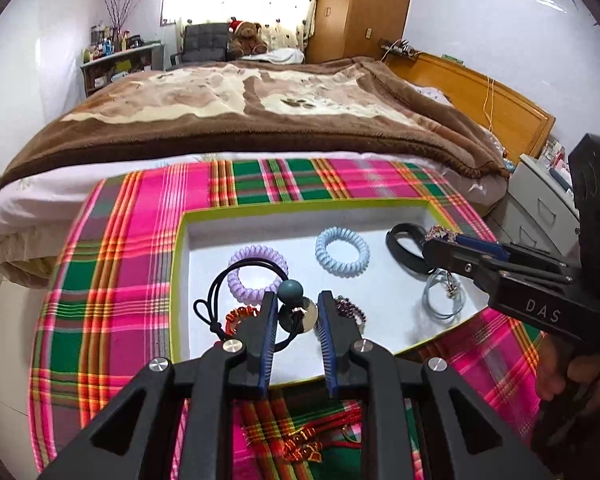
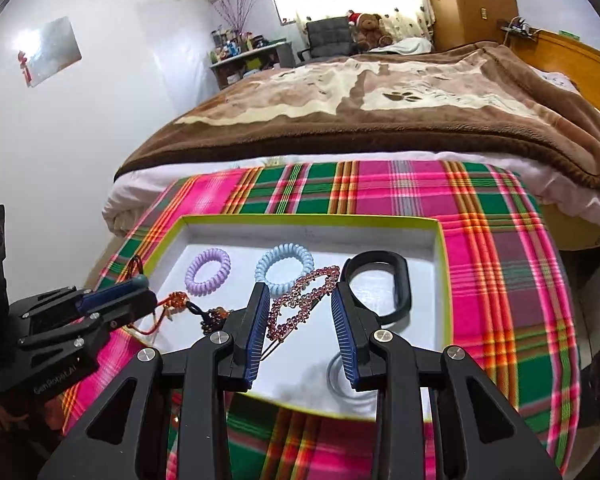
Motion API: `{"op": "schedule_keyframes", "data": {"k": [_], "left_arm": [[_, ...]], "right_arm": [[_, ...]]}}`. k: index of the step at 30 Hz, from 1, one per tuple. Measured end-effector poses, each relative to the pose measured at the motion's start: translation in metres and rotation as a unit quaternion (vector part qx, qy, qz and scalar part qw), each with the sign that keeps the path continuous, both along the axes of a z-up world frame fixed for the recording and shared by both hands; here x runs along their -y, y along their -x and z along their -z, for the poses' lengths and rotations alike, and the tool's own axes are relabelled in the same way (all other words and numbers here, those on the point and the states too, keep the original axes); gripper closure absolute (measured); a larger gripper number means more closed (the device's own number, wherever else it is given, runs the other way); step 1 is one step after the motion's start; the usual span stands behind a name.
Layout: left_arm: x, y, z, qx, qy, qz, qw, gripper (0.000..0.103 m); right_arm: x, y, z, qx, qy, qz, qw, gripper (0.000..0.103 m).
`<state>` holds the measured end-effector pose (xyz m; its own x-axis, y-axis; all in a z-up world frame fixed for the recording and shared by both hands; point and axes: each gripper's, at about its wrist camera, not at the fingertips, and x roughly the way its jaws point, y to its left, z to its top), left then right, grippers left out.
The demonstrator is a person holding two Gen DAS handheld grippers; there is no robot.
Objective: Organize jewelry
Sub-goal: 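Carry the hair tie and clip into the box and open both tools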
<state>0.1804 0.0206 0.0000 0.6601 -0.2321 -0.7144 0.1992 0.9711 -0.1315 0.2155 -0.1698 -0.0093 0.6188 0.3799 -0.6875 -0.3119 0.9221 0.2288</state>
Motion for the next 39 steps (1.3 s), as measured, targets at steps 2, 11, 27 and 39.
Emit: {"op": "schedule_keyframes", "data": {"k": [2, 11, 27, 39], "left_arm": [[0.001, -0.003, 0.006, -0.009, -0.001, 0.001, 1.0, 0.082], [-0.002, -0.011, 0.02, -0.027, -0.002, -0.001, 0.9996, 0.082], [-0.003, -0.016, 0.028, -0.039, -0.008, -0.004, 0.9992, 0.082], [0.001, -0.019, 0.037, -0.053, -0.01, -0.001, 0.9986, 0.081]], "right_arm": [[-0.002, -0.006, 0.005, -0.004, 0.004, -0.005, 1.0, 0.07], [-0.011, -0.021, 0.024, -0.023, 0.021, -0.012, 0.999, 0.07], [-0.02, -0.026, 0.038, -0.039, 0.038, -0.028, 0.998, 0.07], [-0.027, -0.027, 0.044, -0.032, 0.082, -0.025, 0.996, 0.07]]}}
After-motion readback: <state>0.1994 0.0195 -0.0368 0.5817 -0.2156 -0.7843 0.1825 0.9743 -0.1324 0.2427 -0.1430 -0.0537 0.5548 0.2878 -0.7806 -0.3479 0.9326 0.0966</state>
